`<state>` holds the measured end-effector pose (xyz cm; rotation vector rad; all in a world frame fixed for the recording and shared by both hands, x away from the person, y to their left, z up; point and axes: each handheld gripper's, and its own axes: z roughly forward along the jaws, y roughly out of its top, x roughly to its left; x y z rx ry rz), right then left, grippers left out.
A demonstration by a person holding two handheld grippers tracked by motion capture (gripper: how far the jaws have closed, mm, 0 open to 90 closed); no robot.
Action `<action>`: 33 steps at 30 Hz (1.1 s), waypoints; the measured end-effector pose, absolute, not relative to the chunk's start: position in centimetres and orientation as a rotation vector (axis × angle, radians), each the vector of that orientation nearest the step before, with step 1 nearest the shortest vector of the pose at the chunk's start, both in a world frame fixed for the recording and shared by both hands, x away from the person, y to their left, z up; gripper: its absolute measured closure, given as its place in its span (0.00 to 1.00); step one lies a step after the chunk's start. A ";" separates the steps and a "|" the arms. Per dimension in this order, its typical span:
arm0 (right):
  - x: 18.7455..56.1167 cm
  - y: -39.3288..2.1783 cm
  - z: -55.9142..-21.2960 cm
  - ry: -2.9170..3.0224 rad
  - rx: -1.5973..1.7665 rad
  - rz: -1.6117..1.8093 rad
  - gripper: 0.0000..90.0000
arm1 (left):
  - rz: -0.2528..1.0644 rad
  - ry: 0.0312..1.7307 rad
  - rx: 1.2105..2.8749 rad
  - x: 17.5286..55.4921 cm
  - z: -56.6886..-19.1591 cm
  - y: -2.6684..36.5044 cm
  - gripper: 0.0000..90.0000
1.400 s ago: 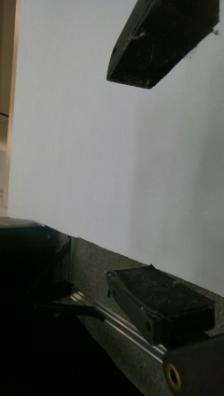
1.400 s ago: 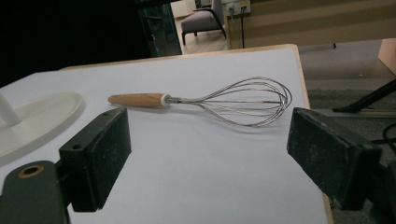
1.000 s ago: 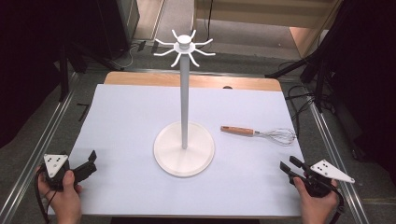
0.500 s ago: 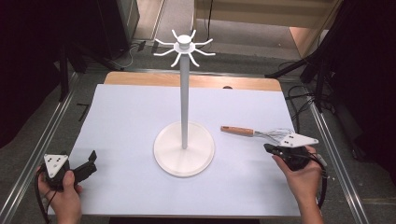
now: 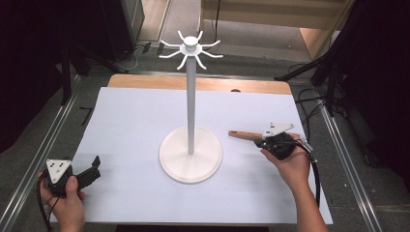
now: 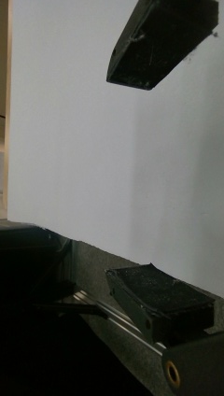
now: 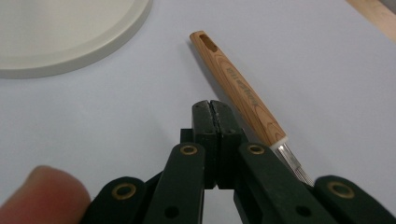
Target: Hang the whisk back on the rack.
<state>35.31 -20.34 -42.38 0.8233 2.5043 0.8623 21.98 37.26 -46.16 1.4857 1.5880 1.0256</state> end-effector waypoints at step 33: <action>42.3 -13.7 -44.9 2.684 0.745 0.595 1.00 | 0.999 1.603 1.491 22.2 -46.2 37.4 0.08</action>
